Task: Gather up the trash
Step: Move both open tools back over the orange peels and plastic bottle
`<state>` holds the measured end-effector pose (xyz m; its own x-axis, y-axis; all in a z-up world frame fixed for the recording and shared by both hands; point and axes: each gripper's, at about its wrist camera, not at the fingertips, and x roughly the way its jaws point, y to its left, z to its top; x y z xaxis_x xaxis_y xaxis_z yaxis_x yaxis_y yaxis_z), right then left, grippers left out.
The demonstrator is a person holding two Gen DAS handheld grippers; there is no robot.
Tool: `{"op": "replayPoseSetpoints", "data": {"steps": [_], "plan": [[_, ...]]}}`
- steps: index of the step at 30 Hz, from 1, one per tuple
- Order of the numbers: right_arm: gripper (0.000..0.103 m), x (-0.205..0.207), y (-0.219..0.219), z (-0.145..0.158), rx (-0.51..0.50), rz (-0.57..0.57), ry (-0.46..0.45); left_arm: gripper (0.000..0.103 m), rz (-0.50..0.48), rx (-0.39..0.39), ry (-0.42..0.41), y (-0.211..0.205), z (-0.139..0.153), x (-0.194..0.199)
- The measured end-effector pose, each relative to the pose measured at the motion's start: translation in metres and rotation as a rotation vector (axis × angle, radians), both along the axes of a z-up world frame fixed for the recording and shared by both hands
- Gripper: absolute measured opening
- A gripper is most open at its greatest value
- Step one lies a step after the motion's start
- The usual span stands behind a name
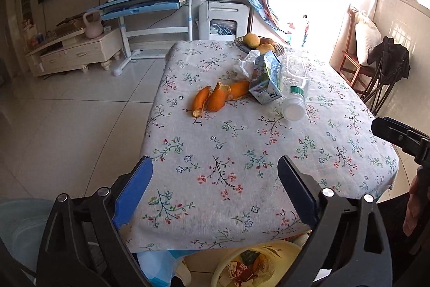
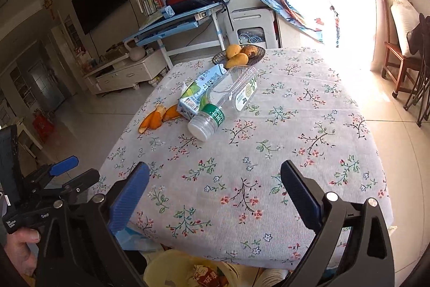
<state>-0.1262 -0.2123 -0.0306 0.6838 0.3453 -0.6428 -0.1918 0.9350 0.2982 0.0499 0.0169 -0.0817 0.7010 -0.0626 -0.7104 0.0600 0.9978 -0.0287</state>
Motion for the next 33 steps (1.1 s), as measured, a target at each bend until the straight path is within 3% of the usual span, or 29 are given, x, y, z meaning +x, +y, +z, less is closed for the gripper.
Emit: {"op": "replayPoseSetpoints", "data": {"steps": [5, 13, 25, 33], "plan": [[0.094, 0.033, -0.006, -0.006, 0.051, -0.028, 0.053, 0.091, 0.048, -0.005, 0.009, 0.012, -0.002, 0.043], [0.094, 0.092, 0.005, -0.009, 0.029, -0.044, 0.090, 0.091, 0.130, -0.001, 0.030, 0.029, -0.017, 0.094], [0.094, 0.163, 0.024, -0.030, 0.010, -0.078, 0.166, 0.090, 0.107, 0.025, 0.074, 0.026, -0.033, 0.141], [0.094, 0.170, 0.016, -0.041, -0.059, -0.060, 0.227, 0.090, 0.109, 0.054, 0.102, 0.025, -0.041, 0.153]]}}
